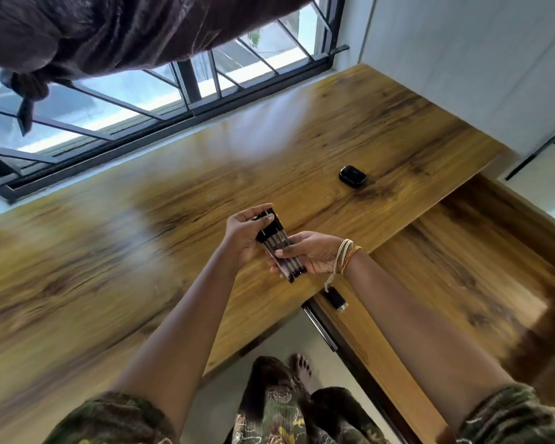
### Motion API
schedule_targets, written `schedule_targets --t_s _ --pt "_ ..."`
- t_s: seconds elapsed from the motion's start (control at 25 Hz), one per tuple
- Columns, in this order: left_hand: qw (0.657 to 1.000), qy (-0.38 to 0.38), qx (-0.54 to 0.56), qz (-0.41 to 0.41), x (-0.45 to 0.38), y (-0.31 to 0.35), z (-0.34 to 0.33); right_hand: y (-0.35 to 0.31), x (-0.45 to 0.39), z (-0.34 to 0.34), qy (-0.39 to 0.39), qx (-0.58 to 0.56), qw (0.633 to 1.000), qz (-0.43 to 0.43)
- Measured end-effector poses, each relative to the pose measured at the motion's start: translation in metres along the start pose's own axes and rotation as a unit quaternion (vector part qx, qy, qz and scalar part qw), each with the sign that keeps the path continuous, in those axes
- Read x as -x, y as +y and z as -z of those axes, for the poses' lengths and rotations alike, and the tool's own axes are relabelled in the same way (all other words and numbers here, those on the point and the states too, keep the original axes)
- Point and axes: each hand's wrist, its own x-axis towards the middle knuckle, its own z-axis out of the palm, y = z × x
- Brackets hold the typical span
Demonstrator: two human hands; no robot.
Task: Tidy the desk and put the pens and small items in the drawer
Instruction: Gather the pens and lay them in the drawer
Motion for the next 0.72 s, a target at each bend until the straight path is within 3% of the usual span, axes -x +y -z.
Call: schedule_targets --t_s 0.32,0.72 --pt "0.999 -0.016 0.019 0.043 0.048 -0.052 -0.033 0.061 0.059 -0.008 0.09 0.027 0.996 0.005" --pt "0.993 -0.005 -0.088 0.073 0.094 -0.123 -0.122 0.102 0.159 0.05 0.126 0.034 0.99 -0.058"
